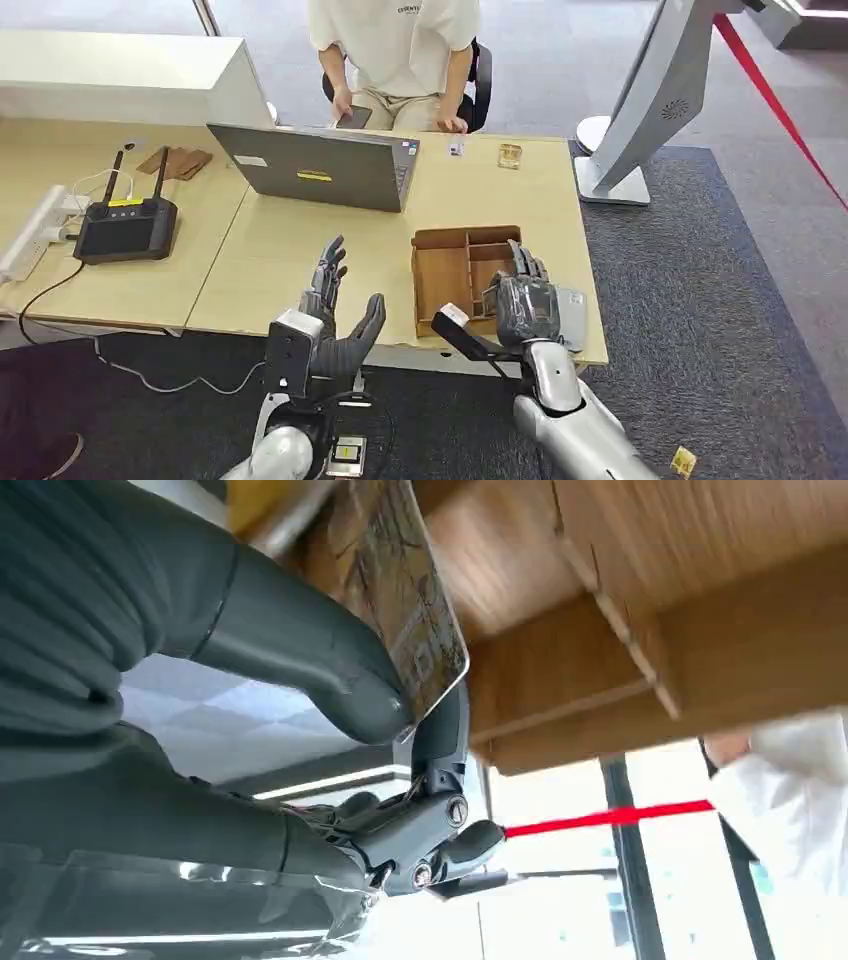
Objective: Pass the card to the sensor for recognition and then transmit it.
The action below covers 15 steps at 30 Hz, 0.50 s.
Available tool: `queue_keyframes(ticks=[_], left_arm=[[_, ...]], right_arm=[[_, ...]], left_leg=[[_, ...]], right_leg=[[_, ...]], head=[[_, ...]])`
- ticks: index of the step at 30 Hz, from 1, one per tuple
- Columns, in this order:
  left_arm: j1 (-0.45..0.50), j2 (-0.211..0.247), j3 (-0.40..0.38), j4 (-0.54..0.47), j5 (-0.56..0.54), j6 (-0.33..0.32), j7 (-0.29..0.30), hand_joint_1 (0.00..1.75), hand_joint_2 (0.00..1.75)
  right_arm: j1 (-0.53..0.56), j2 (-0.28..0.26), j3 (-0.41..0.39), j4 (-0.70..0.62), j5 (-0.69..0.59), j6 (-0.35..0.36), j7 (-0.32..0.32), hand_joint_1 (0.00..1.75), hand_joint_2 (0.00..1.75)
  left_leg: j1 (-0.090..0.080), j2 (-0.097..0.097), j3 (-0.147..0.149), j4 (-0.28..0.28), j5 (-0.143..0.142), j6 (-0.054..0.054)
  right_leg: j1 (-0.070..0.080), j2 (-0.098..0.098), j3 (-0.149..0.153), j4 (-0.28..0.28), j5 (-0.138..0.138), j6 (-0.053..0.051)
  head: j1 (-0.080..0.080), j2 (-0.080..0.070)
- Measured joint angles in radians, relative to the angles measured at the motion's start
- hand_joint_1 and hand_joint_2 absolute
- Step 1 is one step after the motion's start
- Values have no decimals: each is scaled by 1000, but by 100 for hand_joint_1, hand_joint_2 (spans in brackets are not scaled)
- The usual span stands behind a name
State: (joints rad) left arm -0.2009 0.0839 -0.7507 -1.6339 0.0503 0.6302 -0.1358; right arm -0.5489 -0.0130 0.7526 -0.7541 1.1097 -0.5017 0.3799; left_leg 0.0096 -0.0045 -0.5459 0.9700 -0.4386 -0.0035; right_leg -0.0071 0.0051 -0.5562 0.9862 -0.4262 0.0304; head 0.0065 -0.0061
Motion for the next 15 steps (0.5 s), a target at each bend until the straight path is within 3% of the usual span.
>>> queue_keyframes(ticks=[7, 15], left_arm=[[-10, 0, 0, 13, 5, 0, -2, 0, 175], [-22, -8, -2, 31, 21, 0, -18, 0, 175]], right_arm=[[-34, -30, -19, -119, 56, 2, 52, 175, 175], [-132, -68, -60, -255, 73, 36, 61, 175, 175]], left_leg=[[0, 0, 0, 0, 0, 0], [0, 1, 0, 0, 1, 0]], right_leg=[[0, 0, 0, 0, 1, 0], [0, 0, 0, 0, 1, 0]], head=[[0, 0], [0, 0]])
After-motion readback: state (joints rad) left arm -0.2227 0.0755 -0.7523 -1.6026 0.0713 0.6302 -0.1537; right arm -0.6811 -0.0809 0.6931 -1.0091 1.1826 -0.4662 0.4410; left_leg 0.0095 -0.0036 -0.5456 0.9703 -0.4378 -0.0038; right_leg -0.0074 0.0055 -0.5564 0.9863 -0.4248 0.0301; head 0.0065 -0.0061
